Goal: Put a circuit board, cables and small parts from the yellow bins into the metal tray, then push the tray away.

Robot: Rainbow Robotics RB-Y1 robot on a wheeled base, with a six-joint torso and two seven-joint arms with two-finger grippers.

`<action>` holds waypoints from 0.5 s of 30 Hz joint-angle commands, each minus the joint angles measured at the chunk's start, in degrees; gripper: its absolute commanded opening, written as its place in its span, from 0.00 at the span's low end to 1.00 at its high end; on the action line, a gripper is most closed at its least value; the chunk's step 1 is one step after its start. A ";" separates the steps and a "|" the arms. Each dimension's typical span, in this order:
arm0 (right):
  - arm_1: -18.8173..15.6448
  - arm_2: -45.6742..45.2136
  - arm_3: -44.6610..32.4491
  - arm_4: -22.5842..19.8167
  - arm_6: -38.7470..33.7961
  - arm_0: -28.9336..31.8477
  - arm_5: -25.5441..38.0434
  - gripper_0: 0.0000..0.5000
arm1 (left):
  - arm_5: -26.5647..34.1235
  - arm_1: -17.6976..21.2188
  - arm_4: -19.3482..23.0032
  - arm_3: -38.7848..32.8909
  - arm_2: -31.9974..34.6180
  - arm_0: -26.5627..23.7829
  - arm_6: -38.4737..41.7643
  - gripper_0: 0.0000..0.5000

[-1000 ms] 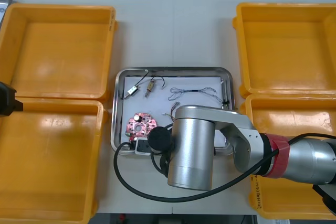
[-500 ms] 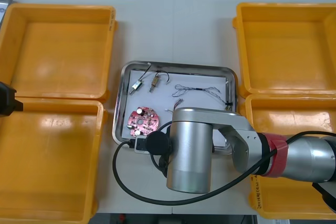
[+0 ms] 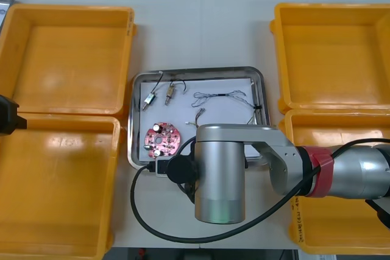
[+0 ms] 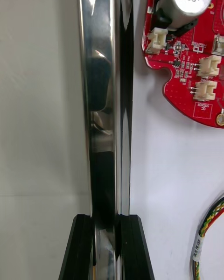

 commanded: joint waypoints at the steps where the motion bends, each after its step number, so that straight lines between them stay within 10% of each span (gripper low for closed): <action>1: -1.57 0.55 -0.36 0.29 1.35 -3.56 -0.45 0.00 | 0.38 2.41 -0.34 -1.28 1.85 1.17 -1.81 1.00; 15: 0.27 0.55 6.41 0.12 1.35 -10.24 -0.63 0.00 | 0.38 2.41 -0.34 -1.28 1.85 1.17 -1.81 1.00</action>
